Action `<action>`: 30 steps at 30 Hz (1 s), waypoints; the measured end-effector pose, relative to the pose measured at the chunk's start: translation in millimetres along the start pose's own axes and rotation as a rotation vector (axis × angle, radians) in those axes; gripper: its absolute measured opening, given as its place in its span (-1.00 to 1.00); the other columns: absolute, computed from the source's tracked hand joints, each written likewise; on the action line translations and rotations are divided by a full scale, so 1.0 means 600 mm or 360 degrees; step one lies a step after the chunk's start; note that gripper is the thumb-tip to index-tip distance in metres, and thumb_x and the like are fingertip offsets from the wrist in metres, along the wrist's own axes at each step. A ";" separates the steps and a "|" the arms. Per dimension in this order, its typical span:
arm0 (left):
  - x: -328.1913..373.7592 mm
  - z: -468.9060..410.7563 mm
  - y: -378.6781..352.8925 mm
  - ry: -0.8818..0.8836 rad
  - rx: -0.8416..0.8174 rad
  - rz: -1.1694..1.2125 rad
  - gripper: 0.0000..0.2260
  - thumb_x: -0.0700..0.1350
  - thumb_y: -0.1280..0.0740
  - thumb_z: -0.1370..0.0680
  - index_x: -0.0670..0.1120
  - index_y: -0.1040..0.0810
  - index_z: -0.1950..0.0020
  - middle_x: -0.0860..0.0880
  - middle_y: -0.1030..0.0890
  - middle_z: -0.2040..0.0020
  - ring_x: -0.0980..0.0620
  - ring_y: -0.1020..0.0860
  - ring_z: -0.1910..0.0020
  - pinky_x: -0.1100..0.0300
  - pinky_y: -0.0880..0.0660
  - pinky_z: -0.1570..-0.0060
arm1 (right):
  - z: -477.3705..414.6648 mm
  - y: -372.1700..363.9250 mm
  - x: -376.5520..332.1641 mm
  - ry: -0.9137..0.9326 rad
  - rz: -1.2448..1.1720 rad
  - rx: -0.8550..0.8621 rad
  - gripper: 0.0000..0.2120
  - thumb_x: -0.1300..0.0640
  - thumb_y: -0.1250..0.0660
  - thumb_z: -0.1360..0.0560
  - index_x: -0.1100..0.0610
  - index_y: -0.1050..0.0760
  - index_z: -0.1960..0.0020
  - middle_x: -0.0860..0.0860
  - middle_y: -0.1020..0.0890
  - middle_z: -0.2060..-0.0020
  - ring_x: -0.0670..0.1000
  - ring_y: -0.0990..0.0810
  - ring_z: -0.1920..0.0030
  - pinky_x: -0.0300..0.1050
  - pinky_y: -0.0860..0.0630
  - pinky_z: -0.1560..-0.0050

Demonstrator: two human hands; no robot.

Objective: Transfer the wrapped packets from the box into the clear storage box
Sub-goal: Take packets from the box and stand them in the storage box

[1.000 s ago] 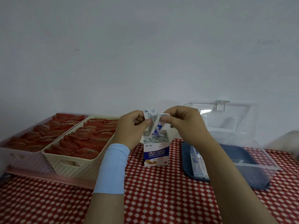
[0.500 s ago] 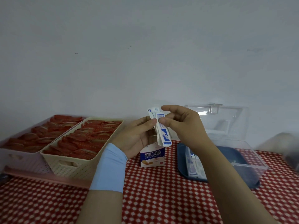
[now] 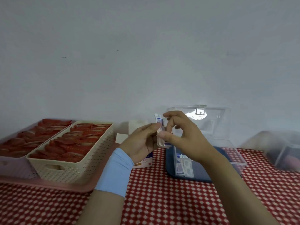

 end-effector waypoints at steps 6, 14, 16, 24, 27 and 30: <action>-0.010 -0.005 0.001 0.0077 -0.0010 -0.0043 -0.70 0.00 -0.35 -0.51 -0.20 -0.65 -0.08 -0.18 -0.67 0.01 -0.13 -0.68 0.04 -0.01 -0.61 0.00 | 0.000 0.006 -0.014 0.0090 0.0284 -0.0305 -0.52 -0.01 -0.70 -0.13 -0.01 -0.43 0.19 -0.26 -0.33 -0.44 -0.45 -0.33 -0.30 -0.54 -0.39 -0.07; -0.013 -0.005 -0.002 0.0079 -0.0082 -0.0056 -0.77 -0.08 -0.35 -0.50 -0.19 -0.61 -0.07 -0.16 -0.67 0.06 -0.07 -0.67 0.11 0.14 -0.62 0.16 | 0.001 0.000 -0.007 0.0122 0.0240 -0.0258 -0.56 0.02 -0.69 -0.15 0.08 -0.44 0.25 -0.21 -0.49 -0.17 -0.17 -0.57 -0.02 -0.30 -0.58 0.06; -0.014 -0.005 -0.002 0.0071 -0.0063 -0.0058 -0.77 -0.09 -0.35 -0.50 -0.18 -0.61 -0.07 -0.15 -0.66 0.07 -0.07 -0.66 0.12 0.14 -0.61 0.18 | 0.001 -0.002 -0.007 0.0108 0.0229 -0.0268 -0.56 0.03 -0.68 -0.17 0.11 -0.44 0.23 -0.19 -0.49 -0.20 -0.15 -0.57 0.00 -0.23 -0.63 0.05; -0.018 -0.002 -0.005 0.0085 -0.0152 -0.0023 -0.81 -0.12 -0.31 -0.51 -0.21 -0.57 -0.03 -0.12 -0.70 0.07 -0.04 -0.68 0.11 0.13 -0.64 0.16 | 0.003 0.006 -0.006 -0.0042 0.0095 -0.0343 -0.59 0.06 -0.68 -0.21 0.09 -0.47 0.18 -0.15 -0.55 -0.10 -0.17 -0.58 -0.03 -0.29 -0.55 0.01; -0.013 0.006 -0.006 0.0076 -0.0202 -0.0062 -0.75 -0.14 -0.30 -0.49 -0.22 -0.57 -0.11 -0.15 -0.71 0.05 -0.03 -0.70 0.15 0.16 -0.64 0.21 | -0.002 0.018 0.002 -0.0245 -0.0402 -0.0267 -0.73 0.15 -0.51 -0.45 0.11 -0.50 -0.09 0.04 -0.65 -0.05 -0.02 -0.66 0.03 -0.13 -0.55 -0.06; -0.011 0.012 -0.004 0.0100 -0.0246 -0.0094 -0.71 -0.14 -0.27 -0.48 -0.20 -0.52 -0.17 -0.11 -0.71 0.07 -0.01 -0.70 0.21 0.20 -0.62 0.25 | -0.005 0.029 0.012 -0.0459 -0.0594 -0.0214 -0.67 0.21 -0.35 -0.59 0.09 -0.46 -0.33 0.14 -0.69 0.01 -0.09 -0.67 0.07 -0.19 -0.55 -0.02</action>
Point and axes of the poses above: each hand's wrist, its own z-axis away from the middle knuckle, its own y-axis out of the back of the hand, x = y × z, the point moved 2 cm from there along -z, towards the middle knuckle
